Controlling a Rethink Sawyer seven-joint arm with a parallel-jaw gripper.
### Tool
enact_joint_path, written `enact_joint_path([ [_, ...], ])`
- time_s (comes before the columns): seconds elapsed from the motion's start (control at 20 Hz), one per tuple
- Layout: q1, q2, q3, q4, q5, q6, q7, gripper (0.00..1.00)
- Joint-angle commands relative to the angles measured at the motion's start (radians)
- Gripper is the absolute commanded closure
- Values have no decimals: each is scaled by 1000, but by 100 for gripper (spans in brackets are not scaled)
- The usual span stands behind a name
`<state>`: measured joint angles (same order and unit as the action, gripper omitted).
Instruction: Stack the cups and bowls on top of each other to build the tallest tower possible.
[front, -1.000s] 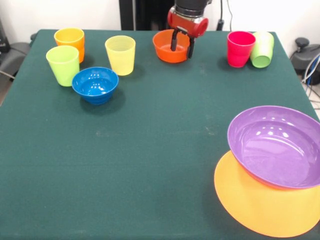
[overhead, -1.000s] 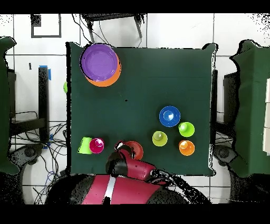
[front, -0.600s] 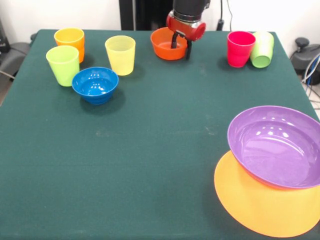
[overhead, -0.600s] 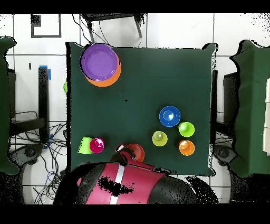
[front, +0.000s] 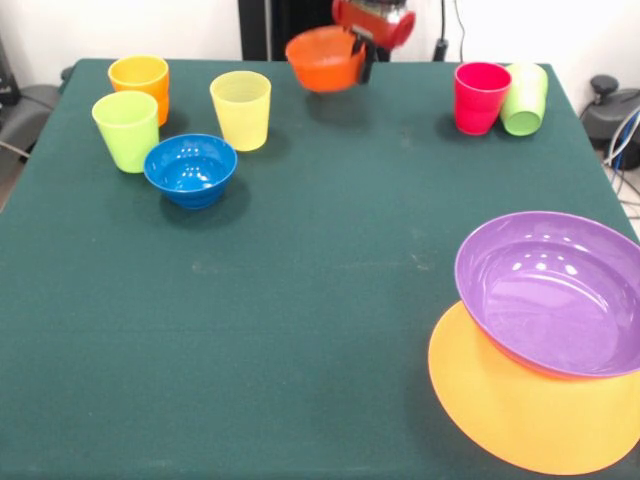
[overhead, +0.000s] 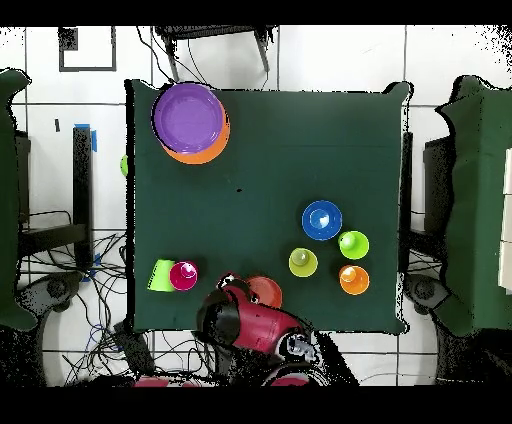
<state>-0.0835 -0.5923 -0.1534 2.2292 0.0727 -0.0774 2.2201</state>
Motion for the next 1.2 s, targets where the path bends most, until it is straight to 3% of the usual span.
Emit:
enact_joint_path([
  [0.05,165,-297,-118,-214,-9,573,-15,100],
  [0.2,195,-333,-125,-290,-50,744,-1,100],
  [0.35,230,-333,-141,-369,-87,816,2,100],
  [0.4,237,-331,-137,-387,-100,807,0,100],
  [0.6,175,-313,0,-378,-109,630,-78,100],
  [0.85,136,-217,93,-440,-182,417,-108,100],
  [1.0,114,-144,113,-525,-225,383,-121,100],
  [1.2,94,-96,148,-617,-227,462,-133,100],
])
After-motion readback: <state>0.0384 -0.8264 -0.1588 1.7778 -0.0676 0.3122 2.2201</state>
